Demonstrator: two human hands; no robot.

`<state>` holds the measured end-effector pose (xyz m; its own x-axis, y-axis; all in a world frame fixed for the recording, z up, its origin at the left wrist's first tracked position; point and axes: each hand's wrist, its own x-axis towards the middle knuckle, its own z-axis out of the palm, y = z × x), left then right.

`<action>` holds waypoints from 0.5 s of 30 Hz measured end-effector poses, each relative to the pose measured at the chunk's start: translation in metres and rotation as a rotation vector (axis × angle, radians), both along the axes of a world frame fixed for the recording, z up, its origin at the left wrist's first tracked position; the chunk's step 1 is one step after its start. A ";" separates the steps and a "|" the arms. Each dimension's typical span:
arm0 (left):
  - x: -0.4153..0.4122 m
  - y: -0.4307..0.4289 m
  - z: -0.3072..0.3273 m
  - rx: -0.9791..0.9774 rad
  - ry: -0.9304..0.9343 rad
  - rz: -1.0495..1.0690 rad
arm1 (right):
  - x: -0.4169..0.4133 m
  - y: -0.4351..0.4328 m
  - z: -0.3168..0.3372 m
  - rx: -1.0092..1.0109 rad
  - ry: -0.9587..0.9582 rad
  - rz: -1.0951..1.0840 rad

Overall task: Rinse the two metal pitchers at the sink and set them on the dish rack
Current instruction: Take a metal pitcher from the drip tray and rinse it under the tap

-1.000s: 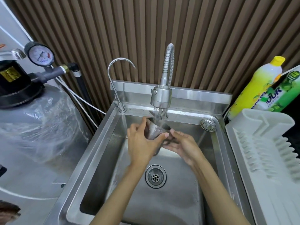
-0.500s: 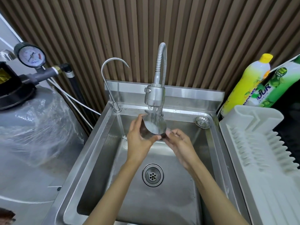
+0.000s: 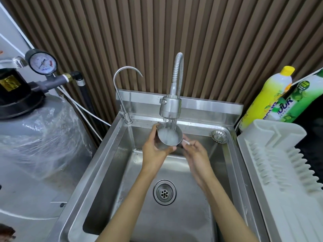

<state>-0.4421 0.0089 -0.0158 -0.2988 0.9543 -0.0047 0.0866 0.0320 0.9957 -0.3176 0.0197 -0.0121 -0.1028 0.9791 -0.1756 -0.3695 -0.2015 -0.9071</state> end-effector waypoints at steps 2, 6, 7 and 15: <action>-0.001 -0.006 0.006 0.023 0.317 0.041 | -0.001 0.000 -0.015 -0.163 0.233 0.096; 0.008 -0.020 0.008 -0.237 0.599 0.179 | 0.009 -0.002 -0.009 -0.303 -0.103 0.190; 0.009 -0.022 0.004 -0.299 0.507 0.162 | 0.013 0.001 -0.003 -0.302 -0.234 0.181; 0.007 -0.012 -0.013 -0.085 -0.285 -0.061 | 0.006 0.007 0.016 0.242 -0.653 -0.045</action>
<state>-0.4349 -0.0029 -0.0290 -0.2160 0.9630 -0.1611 -0.1913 0.1201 0.9742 -0.3116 0.0263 0.0037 -0.0092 0.9993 0.0358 0.2632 0.0370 -0.9640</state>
